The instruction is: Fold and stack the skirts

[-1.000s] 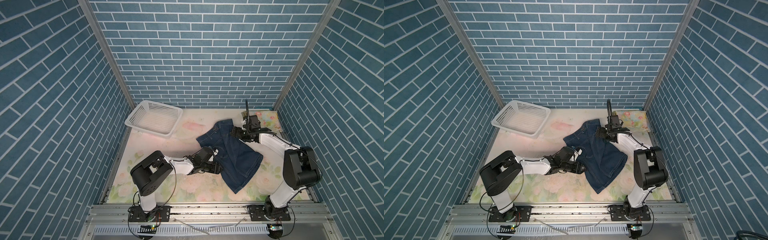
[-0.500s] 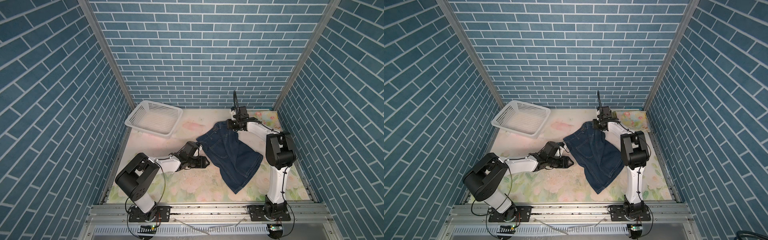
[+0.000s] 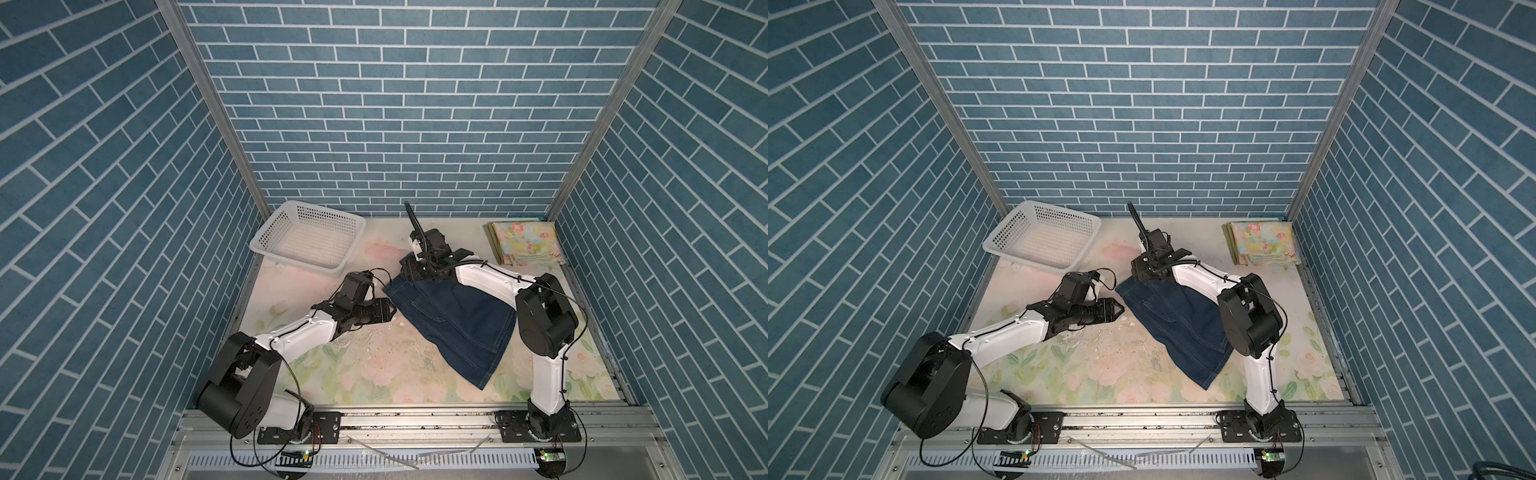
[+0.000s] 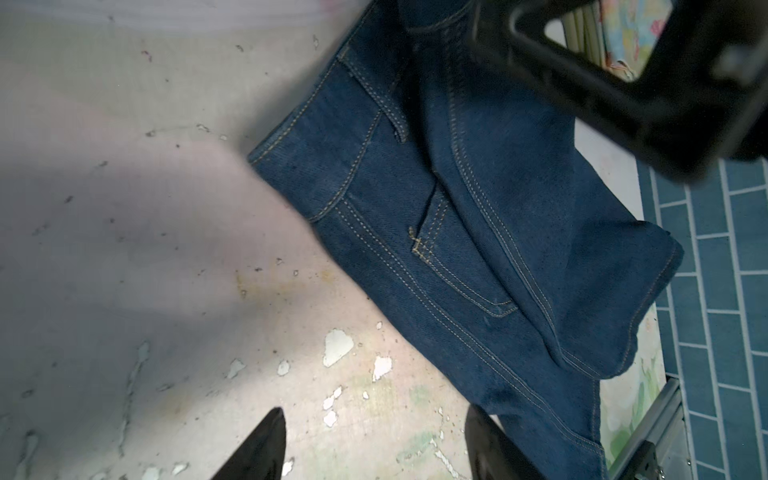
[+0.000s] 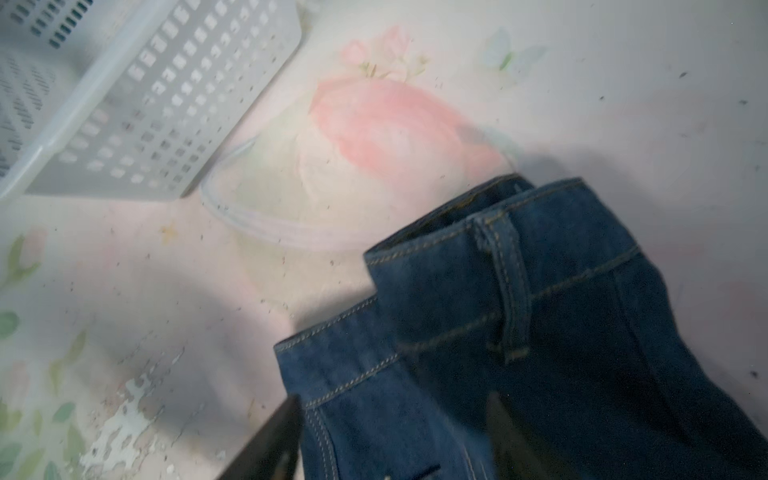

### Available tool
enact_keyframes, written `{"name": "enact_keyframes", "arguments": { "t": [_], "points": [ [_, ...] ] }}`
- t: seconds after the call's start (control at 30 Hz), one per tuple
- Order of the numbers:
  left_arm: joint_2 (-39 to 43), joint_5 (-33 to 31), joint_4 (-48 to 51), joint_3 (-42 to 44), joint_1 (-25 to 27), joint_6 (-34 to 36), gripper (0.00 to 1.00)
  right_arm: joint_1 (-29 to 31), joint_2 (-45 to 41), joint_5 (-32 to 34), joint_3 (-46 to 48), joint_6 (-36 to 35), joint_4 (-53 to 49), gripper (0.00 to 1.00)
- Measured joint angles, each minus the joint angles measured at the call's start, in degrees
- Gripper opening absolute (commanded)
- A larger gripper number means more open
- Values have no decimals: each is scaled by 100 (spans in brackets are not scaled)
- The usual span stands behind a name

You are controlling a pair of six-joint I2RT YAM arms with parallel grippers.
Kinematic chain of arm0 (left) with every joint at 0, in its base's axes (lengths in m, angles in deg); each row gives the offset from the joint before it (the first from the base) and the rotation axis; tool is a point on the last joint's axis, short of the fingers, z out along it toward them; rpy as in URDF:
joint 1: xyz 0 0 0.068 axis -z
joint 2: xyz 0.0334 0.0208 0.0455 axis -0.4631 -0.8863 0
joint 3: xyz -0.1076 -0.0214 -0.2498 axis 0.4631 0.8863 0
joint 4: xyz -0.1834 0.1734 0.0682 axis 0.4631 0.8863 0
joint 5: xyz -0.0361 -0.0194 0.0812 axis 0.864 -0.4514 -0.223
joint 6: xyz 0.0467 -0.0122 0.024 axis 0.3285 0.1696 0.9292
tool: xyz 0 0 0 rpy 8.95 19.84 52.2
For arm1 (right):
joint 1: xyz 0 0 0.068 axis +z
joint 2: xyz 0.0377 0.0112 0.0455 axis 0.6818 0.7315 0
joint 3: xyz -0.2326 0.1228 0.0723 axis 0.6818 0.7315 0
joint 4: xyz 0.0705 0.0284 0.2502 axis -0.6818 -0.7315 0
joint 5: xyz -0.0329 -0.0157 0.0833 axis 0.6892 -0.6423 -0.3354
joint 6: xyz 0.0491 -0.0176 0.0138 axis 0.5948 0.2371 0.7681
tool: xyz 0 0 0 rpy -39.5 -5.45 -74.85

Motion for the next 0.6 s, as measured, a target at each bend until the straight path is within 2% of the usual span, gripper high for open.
{"name": "enact_keyframes", "arguments": {
  "t": [0.17,0.37,0.6],
  "points": [
    [-315,-131,105,-282,2,173,72,-382,-1458,501,863,245,-321,85],
    [-999,-302,234,-1117,2,468,73,-1207,-3563,1222,2310,1038,-535,83],
    [-1672,-535,601,-2496,2,876,77,-1272,-4717,1633,4013,1932,-1213,82]
  ]
}}
